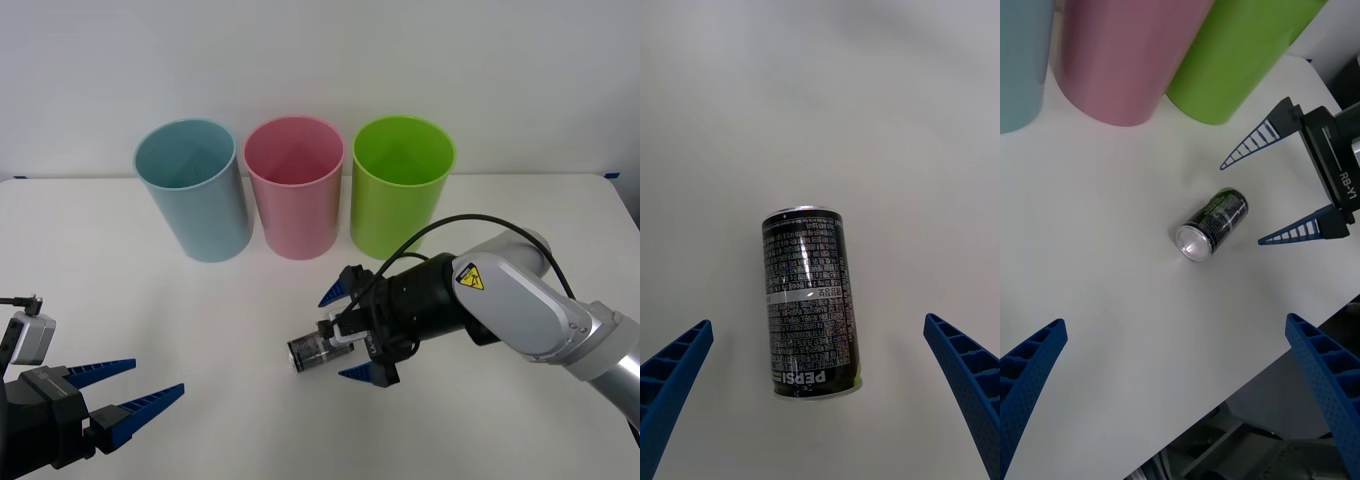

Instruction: Put cans in the blue bin and PET bottles in the pink bin and trash in the green bin.

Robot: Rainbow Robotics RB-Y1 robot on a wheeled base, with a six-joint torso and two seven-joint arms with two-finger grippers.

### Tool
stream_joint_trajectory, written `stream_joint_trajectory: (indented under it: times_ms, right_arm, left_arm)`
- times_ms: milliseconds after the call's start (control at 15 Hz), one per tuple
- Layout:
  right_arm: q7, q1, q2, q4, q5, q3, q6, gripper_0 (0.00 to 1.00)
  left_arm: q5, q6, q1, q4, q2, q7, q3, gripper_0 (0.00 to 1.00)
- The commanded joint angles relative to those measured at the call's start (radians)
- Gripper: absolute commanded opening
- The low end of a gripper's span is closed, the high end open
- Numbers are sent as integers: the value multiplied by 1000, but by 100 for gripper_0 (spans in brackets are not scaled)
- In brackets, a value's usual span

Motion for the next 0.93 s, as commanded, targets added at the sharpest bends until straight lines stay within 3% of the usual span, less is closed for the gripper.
stream_joint_trajectory:
  times_ms: [67,400,867,933]
  right_arm:
    - [17,-13,36,50,12,20,18,97]
    - [55,-47,120,161,70,36,27,97]
    - [49,-88,126,213,92,112,75,96]
    - [53,-88,131,214,101,112,73,71]
  left_arm:
    - [0,0,0,0,0,0,0,100]
    - [0,0,0,0,0,0,0,100]
    - [0,0,0,0,0,0,0,100]
    - [0,0,0,0,0,0,0,100]
